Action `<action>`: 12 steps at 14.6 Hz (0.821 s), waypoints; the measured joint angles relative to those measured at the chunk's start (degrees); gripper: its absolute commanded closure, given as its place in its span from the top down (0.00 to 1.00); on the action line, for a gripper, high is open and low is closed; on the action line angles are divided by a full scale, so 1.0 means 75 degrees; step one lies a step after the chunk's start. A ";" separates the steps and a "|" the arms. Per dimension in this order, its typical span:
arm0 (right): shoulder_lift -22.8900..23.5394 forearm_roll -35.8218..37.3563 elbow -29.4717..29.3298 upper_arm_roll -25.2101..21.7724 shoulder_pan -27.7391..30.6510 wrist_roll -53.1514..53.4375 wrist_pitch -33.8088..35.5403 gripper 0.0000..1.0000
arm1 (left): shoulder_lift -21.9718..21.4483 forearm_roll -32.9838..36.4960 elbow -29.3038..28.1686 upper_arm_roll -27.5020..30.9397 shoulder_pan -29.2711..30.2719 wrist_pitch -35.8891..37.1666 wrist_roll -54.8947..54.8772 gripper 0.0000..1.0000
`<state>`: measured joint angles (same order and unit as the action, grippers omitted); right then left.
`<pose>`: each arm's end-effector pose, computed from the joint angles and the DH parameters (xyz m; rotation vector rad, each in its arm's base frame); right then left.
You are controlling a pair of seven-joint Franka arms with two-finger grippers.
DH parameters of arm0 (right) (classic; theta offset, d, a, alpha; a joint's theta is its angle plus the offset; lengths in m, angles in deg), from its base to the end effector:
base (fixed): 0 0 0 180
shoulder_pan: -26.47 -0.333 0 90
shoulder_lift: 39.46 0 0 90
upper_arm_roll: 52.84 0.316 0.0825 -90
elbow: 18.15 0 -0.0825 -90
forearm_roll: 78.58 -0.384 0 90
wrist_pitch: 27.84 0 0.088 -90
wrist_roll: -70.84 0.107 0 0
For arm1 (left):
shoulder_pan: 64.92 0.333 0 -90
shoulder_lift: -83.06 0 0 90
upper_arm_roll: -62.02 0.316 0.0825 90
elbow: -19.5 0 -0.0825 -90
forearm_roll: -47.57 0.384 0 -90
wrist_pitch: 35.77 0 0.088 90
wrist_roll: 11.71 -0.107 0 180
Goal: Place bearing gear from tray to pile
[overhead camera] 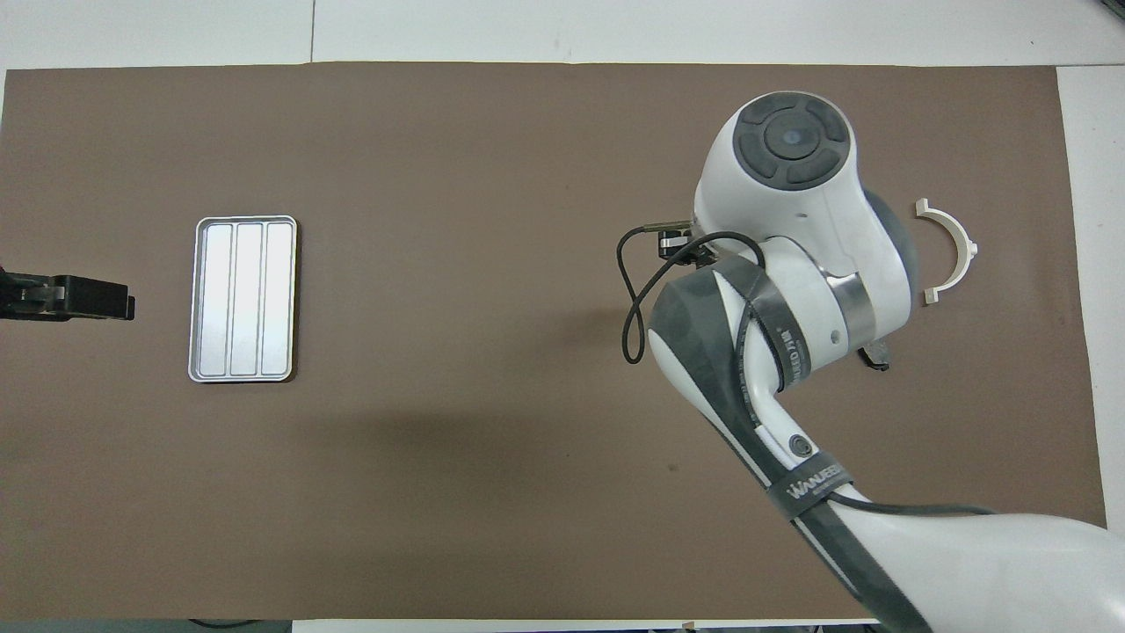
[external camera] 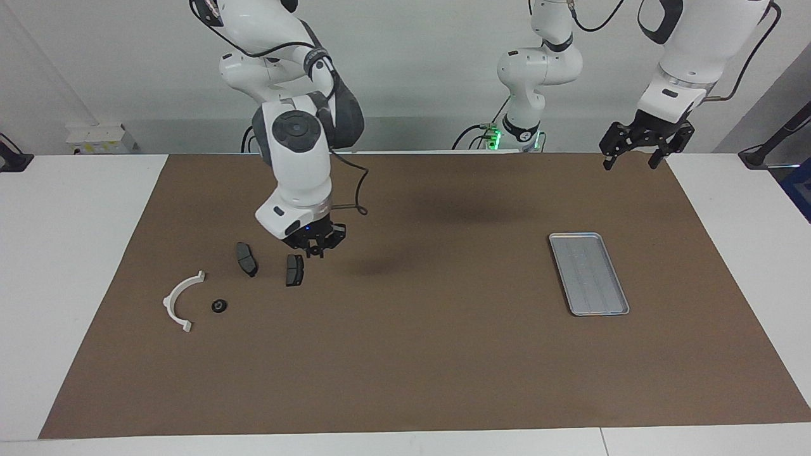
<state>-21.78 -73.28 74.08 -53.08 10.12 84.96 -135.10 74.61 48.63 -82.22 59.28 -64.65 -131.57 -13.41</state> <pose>0.6233 0.1730 0.4452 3.0419 0.0980 -0.0326 0.5155 -0.0221 0.6151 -3.1135 0.1151 -0.0688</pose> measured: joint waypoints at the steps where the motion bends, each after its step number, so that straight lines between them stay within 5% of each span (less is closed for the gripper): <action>1: 0.0001 0.0000 0.0054 -0.0001 0.0260 -0.0476 -0.0052 0.00 | -0.0001 0.0000 0.0000 0.0000 0.0000 0.0000 0.0000 1.00; 6: 0.0042 0.0000 0.0856 -0.0001 0.1250 -0.2068 -0.1361 0.00 | -0.0001 0.0000 -0.0001 0.0005 0.0000 -0.0009 0.0015 1.00; 12: 0.0364 0.0000 0.1567 0.0025 0.1376 -0.2241 -0.2718 0.00 | -0.0001 0.0000 -0.0001 0.0002 0.0000 -0.0014 0.0034 1.00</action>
<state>-19.04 -73.28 85.83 -52.89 20.44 68.16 -155.48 74.60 48.63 -82.23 59.29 -64.65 -131.68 -13.15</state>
